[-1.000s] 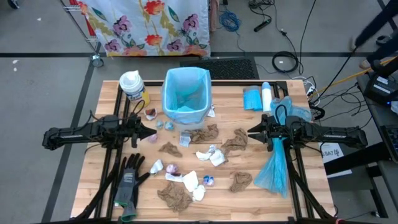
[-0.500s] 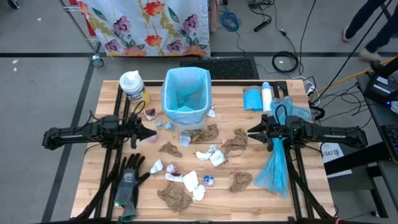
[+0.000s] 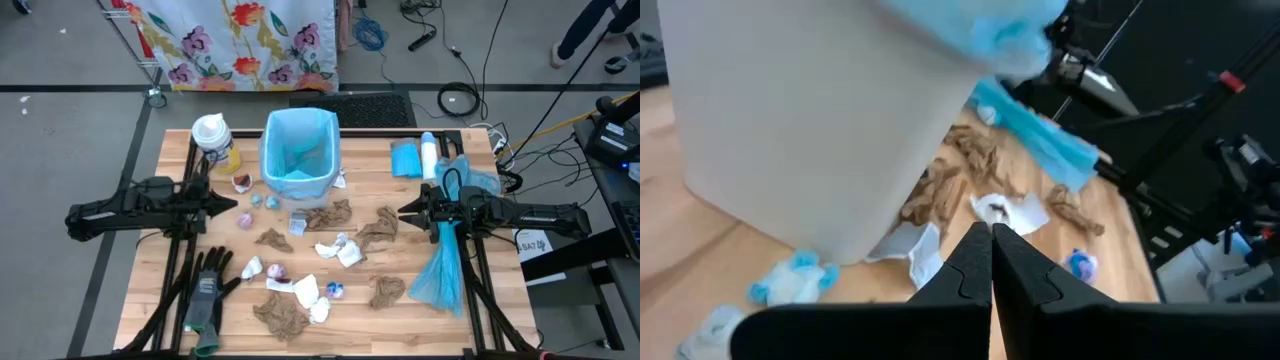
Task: Place trash/remove bag and relplace
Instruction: Put the pink plastic into the trash bin
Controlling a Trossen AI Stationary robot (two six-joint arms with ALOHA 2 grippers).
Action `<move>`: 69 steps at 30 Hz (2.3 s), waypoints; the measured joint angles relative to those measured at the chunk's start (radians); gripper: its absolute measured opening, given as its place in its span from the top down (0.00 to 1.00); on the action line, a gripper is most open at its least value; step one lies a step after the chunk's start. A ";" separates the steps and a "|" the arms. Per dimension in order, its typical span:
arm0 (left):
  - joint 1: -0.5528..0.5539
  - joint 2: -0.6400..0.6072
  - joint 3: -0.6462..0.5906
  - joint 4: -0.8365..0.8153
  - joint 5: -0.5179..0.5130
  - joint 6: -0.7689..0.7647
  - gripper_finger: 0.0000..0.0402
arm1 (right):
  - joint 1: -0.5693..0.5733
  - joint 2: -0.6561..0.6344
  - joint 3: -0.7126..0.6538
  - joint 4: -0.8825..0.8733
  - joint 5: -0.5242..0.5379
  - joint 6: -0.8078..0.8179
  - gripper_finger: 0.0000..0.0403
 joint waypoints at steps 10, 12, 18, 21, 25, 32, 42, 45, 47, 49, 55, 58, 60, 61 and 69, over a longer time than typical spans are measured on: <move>0.000 0.157 0.331 -0.269 -0.123 0.077 0.99 | 0.000 0.000 0.000 0.000 0.000 0.000 0.73; 0.000 0.210 0.403 -0.324 -0.143 0.078 0.99 | 0.000 0.000 0.000 0.000 0.000 0.000 0.73; 0.000 0.371 0.583 -0.482 -0.181 0.017 0.99 | 0.000 0.000 0.000 0.000 0.000 0.000 0.73; 0.000 0.445 0.641 -0.543 -0.187 -0.056 0.99 | 0.000 0.000 0.000 0.000 0.000 0.000 0.73; 0.000 0.523 0.660 -0.565 -0.187 -0.185 0.99 | 0.000 0.000 0.000 0.000 0.000 0.000 0.73; 0.000 0.647 0.660 -0.565 -0.255 -0.295 0.99 | 0.000 0.000 0.000 0.000 0.000 0.000 0.73; 0.000 0.748 0.660 -0.568 -0.298 -0.398 0.95 | 0.000 0.000 0.000 0.000 0.000 0.000 0.73; 0.000 0.784 0.660 -0.594 -0.298 -0.472 0.87 | 0.000 0.000 0.000 0.000 0.000 0.000 0.73; 0.000 0.809 0.659 -0.616 -0.297 -0.512 0.81 | 0.000 0.000 0.000 0.000 0.000 0.000 0.73; 0.000 0.839 0.659 -0.627 -0.292 -0.522 0.76 | 0.000 0.000 0.000 0.000 0.000 0.000 0.73; -0.013 0.937 0.659 -0.627 -0.216 -0.454 0.70 | 0.000 0.000 0.000 0.000 0.000 0.000 0.73; -0.029 0.999 0.657 -0.625 -0.176 -0.493 0.70 | 0.000 0.000 0.000 0.000 0.000 0.000 0.73; -0.041 1.023 0.634 -0.618 -0.173 -0.491 0.70 | 0.000 0.000 0.000 0.000 0.000 0.000 0.73; -0.047 1.027 0.614 -0.615 -0.173 -0.492 0.70 | 0.000 0.000 0.000 0.000 0.000 0.000 0.73; -0.105 0.965 0.387 -0.422 -0.124 -0.588 0.70 | 0.000 0.000 0.000 0.000 0.000 0.000 0.73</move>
